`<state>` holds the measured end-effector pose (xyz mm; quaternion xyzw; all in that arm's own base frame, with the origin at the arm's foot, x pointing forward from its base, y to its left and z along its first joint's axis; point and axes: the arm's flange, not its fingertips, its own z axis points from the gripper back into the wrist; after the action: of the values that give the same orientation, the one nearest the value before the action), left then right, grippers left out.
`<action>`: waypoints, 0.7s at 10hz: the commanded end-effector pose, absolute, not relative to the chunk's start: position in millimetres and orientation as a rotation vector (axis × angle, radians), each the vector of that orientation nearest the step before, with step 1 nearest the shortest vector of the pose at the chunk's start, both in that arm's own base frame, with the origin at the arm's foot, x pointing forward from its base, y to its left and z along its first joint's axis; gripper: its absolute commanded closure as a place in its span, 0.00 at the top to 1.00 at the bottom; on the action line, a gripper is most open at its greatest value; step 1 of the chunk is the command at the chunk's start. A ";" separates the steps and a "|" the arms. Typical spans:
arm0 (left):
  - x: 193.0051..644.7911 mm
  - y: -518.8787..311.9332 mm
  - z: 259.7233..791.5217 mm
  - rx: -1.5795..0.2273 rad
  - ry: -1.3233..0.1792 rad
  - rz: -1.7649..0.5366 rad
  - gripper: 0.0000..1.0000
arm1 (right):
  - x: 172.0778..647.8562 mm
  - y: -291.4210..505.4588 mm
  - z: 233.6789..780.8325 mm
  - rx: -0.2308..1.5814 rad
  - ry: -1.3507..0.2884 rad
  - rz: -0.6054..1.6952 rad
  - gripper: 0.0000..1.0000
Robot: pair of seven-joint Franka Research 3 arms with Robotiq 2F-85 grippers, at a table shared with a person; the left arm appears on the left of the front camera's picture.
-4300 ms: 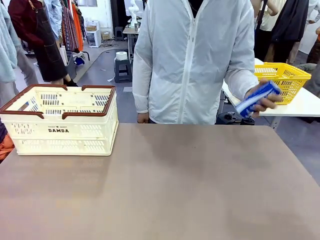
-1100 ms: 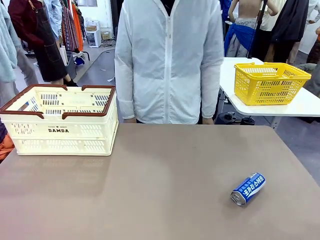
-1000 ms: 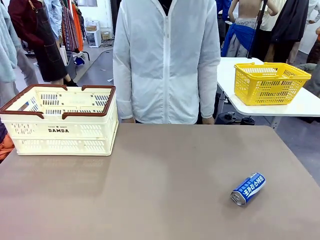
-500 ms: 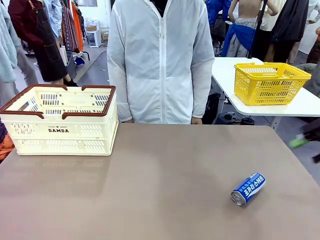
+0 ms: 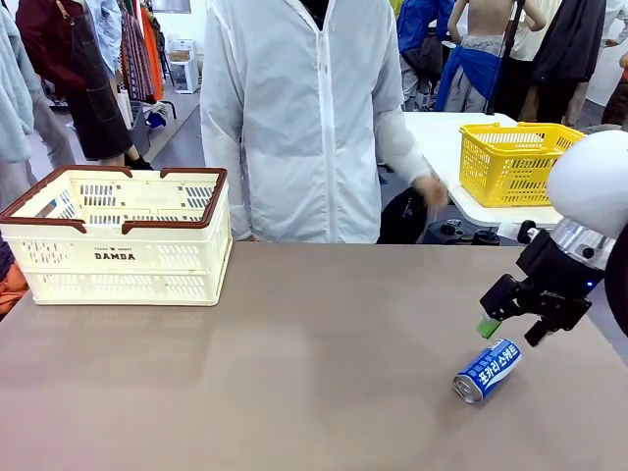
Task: Place the drinks into the Shopping basket.
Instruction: Pick up one drink and place it into the Shopping basket.
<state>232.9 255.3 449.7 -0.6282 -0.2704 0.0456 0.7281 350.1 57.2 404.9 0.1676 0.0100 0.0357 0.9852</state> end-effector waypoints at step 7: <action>232.7 258.0 451.7 -1.400 -0.625 0.085 1.00 | 379.5 46.9 406.4 0.241 0.069 1.105 1.00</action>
<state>232.6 255.6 449.7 -0.6281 -0.2707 0.0460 0.7281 370.6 58.9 400.1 0.1387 0.0231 0.2368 0.9613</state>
